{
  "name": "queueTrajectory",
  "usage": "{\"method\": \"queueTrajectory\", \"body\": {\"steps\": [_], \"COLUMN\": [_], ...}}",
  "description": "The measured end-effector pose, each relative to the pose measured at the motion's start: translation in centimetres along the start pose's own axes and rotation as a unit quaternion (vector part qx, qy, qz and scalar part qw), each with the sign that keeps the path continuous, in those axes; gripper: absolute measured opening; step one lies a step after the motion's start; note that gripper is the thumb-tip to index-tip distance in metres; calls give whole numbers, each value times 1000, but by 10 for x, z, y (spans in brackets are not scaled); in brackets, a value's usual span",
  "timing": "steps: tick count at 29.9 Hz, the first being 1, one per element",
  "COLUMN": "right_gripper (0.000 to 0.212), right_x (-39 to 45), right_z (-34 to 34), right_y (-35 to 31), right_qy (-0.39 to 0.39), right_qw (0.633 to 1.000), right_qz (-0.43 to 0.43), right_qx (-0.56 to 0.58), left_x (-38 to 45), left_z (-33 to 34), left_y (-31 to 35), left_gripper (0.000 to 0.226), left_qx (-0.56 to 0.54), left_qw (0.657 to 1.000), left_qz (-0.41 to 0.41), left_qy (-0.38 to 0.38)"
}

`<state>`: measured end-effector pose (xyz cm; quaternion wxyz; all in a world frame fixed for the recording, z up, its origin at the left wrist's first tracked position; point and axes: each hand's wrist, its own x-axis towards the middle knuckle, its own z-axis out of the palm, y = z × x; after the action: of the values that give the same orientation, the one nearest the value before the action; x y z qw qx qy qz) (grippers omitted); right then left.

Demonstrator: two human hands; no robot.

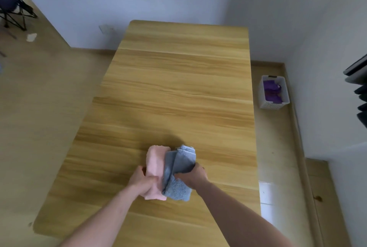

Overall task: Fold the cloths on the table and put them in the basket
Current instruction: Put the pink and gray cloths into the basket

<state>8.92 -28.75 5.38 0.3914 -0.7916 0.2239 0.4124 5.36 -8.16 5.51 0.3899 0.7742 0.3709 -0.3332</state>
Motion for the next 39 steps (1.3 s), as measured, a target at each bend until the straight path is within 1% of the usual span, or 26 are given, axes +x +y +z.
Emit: {"method": "queueTrajectory", "body": {"steps": [2, 4, 7, 9, 11, 14, 16, 18, 21, 22, 24, 25, 27, 28, 29, 30, 32, 33, 34, 36, 38, 39], "right_gripper": [89, 78, 59, 55, 52, 47, 45, 43, 36, 36, 36, 36, 37, 37, 37, 38, 41, 45, 49, 57, 59, 59], "right_x": [1, -2, -11, -16, -27, -49, -58, -64, -73, -76, -77, -77, -77, -77, -74, -73, -71, -68, -68, -69, -69, -68], "right_z": [0, -2, -13, -24, -38, -67, -83, -97, -114, -120, -128, -133, -145, -152, -160, -173, -199, -201, -214, -254, -295, -297], "right_y": [0, 3, 15, 26, 35, 55, 70, 85, 111, 121, 137, 147, 162, 169, 176, 185, 200, 199, 204, 218, 229, 230], "right_qy": [-5, -4, 8, 6, 2, 5, 7, 6, 14, 17, 15, 7, -7, -12, -16, -27, -51, -49, -51, -70, -69, -66], "right_qw": [999, 995, 989, 985, 982, 980, 978, 977, 973, 973, 971, 971, 970, 970, 970, 972, 973, 973, 973, 974, 976, 975], "right_qz": [9, 12, 11, 14, 13, 11, 10, 13, 26, 31, 37, 35, 33, 34, 28, 24, 11, 2, 2, -21, -39, -43], "right_qx": [47, 100, 150, 173, 189, 199, 206, 212, 228, 230, 237, 237, 240, 241, 240, 233, 223, 226, 224, 216, 201, 207], "left_x": [-2, -4, -15, -22, -32, -55, -67, -72, -76, -75, -65, -40, -38, -52, -77, -93, -110, -112, -118, -134, -162, -172], "left_z": [0, -2, -7, -8, -7, -3, 1, 10, 39, 53, 70, 84, 103, 110, 115, 129, 150, 146, 155, 180, 203, 203], "left_y": [-1, -3, -4, -5, -8, -7, -4, -5, -14, -19, -32, -47, -48, -38, -20, -9, 8, 12, 19, 43, 76, 82], "left_gripper": [42, 29, 38, 34, 34, 28, 34, 43, 45, 49, 59, 60, 62, 63, 57, 47, 35, 33, 34, 37, 29, 23], "left_qx": [-11, -29, -73, -100, -118, -137, -160, -169, -115, -91, -39, -28, -44, -68, -96, -108, -122, -128, -140, -155, -154, -151], "left_qw": [1000, 999, 997, 994, 991, 988, 984, 983, 992, 994, 998, 998, 996, 994, 991, 989, 987, 986, 985, 984, 987, 987], "left_qz": [-2, 7, 31, 48, 58, 70, 74, 63, 7, -15, -51, -58, -73, -83, -90, -95, -99, -104, -97, -81, -52, -46], "left_qy": [-16, -10, 12, 14, 3, -15, -25, -36, -58, -51, -12, 9, 17, 11, -2, -24, -30, -34, -20, 9, 8, 0]}}
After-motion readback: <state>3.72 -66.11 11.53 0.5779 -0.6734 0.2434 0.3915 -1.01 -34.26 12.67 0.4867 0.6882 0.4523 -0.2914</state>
